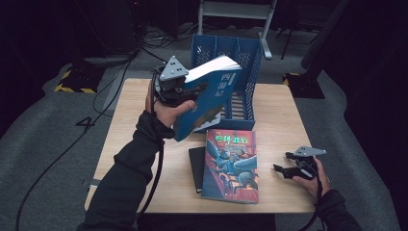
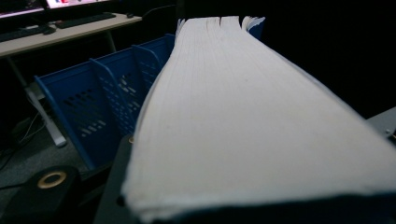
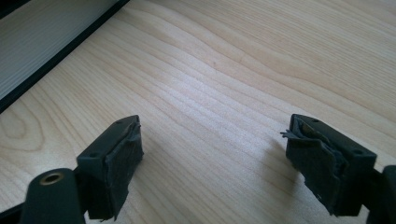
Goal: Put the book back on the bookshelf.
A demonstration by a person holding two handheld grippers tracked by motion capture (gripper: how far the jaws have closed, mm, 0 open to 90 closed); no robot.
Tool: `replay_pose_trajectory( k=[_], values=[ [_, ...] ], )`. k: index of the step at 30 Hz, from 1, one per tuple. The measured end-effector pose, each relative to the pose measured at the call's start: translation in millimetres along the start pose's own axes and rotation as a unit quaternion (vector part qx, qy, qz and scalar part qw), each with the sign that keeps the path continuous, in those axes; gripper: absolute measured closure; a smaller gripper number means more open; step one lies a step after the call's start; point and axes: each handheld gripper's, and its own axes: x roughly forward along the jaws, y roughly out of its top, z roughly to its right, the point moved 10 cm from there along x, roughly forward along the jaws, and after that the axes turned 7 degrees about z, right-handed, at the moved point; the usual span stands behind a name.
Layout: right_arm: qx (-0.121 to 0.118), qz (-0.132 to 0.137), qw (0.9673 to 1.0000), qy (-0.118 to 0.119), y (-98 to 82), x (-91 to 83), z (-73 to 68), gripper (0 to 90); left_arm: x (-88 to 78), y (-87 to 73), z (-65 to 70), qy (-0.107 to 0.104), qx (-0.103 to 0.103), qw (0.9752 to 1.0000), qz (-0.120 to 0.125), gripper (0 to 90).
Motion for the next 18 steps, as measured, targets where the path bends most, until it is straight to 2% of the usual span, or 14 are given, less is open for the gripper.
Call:
replay_pose_trajectory(
  k=[1,5,9,11,14,18],
  values=[
    [0.0,0.0,1.0,0.0,0.0,0.0,0.0,18.9,-1.4,0.0,-5.8,0.008,-0.004,1.0,0.001,60.9],
    [0.0,0.0,1.0,0.0,0.0,0.1,0.1,18.9,-1.1,0.4,-18.0,0.029,0.002,0.9995,-0.008,60.9],
    [0.0,0.0,1.0,0.0,0.0,0.1,0.2,18.9,0.3,2.6,-31.3,0.05,-0.004,0.9987,-0.011,60.9],
    [0.0,0.0,1.0,0.001,0.0,0.1,0.2,18.9,1.3,2.7,-36.3,0.059,-0.002,0.9981,-0.015,60.9],
    [0.0,0.0,1.0,0.0,0.0,0.1,0.1,18.9,5.9,1.6,-41.9,0.07,-0.001,0.9972,-0.025,60.9],
    [0.0,0.0,1.0,0.001,0.0,0.1,0.0,18.8,16.0,2.7,-53.6,0.088,-0.014,0.9956,-0.028,60.9]
  ],
)
